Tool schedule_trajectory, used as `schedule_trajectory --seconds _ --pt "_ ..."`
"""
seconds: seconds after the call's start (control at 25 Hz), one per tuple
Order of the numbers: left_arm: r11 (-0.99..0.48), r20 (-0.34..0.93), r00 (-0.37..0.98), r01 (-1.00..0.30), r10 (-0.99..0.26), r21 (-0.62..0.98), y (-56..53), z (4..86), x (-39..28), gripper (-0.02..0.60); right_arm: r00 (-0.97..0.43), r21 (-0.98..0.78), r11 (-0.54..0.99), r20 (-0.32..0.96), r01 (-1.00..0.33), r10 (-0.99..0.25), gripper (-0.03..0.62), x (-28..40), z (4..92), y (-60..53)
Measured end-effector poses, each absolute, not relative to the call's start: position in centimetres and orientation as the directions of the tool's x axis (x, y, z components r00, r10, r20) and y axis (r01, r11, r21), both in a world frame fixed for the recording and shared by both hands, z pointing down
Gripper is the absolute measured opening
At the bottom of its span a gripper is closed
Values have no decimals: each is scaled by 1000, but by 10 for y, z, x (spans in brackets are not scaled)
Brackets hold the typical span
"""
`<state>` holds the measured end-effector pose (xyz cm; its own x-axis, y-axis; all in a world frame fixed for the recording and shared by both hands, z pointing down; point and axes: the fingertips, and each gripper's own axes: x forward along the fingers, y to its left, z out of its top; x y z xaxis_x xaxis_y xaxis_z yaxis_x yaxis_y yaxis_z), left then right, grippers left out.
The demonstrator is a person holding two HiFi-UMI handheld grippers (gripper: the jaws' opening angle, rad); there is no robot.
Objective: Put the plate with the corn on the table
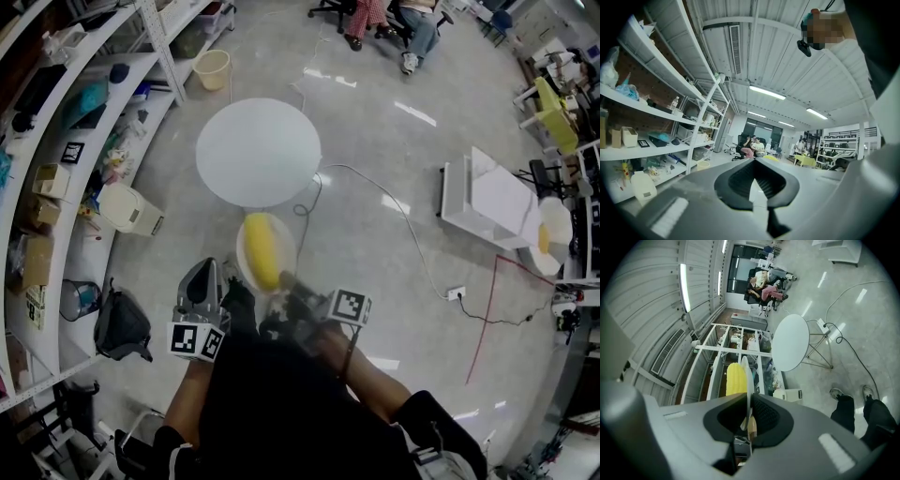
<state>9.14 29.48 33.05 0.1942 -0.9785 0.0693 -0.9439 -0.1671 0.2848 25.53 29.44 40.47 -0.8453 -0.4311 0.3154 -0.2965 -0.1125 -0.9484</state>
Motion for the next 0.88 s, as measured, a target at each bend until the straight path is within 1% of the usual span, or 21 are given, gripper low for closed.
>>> schedule_trajectory --seconds 0.08,0.24,0.4,0.52,0.88 --pt "-168 65 195 -943 -979 288 288 330 87 2 -851 -955 -93 295 -283 -435 38 250 403 287" --pt "-169 62 195 -942 -979 291 271 332 70 2 -842 -945 -99 324 -313 -430 38 236 405 271" --pt "-174 65 202 -939 -977 298 253 334 55 2 -849 -953 -90 298 -288 -437 38 218 403 254" --pt "-182 69 212 -936 -975 302 238 336 46 2 -835 -940 -125 341 -319 -433 38 211 408 245" --pt "-197 75 231 -928 -970 315 197 338 18 2 -833 -938 -130 346 -322 -432 38 182 408 209"
